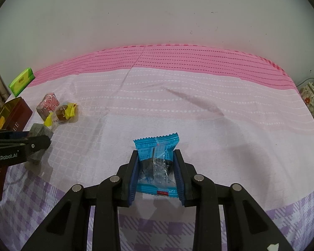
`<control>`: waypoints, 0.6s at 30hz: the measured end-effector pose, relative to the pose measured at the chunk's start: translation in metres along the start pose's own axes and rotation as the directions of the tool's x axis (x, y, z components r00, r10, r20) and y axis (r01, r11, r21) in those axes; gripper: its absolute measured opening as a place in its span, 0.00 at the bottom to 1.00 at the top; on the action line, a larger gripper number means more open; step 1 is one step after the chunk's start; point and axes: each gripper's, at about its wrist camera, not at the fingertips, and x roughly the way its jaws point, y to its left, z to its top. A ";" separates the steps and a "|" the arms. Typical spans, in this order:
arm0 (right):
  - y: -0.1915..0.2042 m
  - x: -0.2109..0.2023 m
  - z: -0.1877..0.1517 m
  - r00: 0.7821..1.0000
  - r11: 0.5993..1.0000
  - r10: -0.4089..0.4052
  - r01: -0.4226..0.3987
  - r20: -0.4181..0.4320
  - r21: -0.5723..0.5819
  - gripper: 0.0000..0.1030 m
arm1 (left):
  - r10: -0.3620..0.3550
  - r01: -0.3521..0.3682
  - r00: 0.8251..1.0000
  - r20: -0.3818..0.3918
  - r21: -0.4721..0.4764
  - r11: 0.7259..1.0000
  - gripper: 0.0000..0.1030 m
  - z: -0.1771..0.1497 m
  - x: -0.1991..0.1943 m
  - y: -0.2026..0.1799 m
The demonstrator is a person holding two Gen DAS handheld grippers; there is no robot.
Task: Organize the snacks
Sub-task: 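Grasp the dark green square packet with the left tool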
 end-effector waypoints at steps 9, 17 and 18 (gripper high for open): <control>0.000 0.000 0.000 1.000 1.000 0.001 -0.001 0.000 0.000 0.28 | 0.002 -0.002 1.000 -0.007 -0.002 1.000 0.35 -0.019 -0.006 0.003; -0.001 0.000 0.000 1.000 1.000 0.000 0.000 0.000 -0.001 0.28 | -0.001 0.001 1.000 -0.007 0.004 1.000 0.35 -0.031 -0.018 0.008; -0.001 0.000 0.000 1.000 1.000 -0.001 0.001 0.000 -0.002 0.28 | -0.005 0.005 1.000 -0.007 0.001 1.000 0.35 -0.032 -0.019 0.008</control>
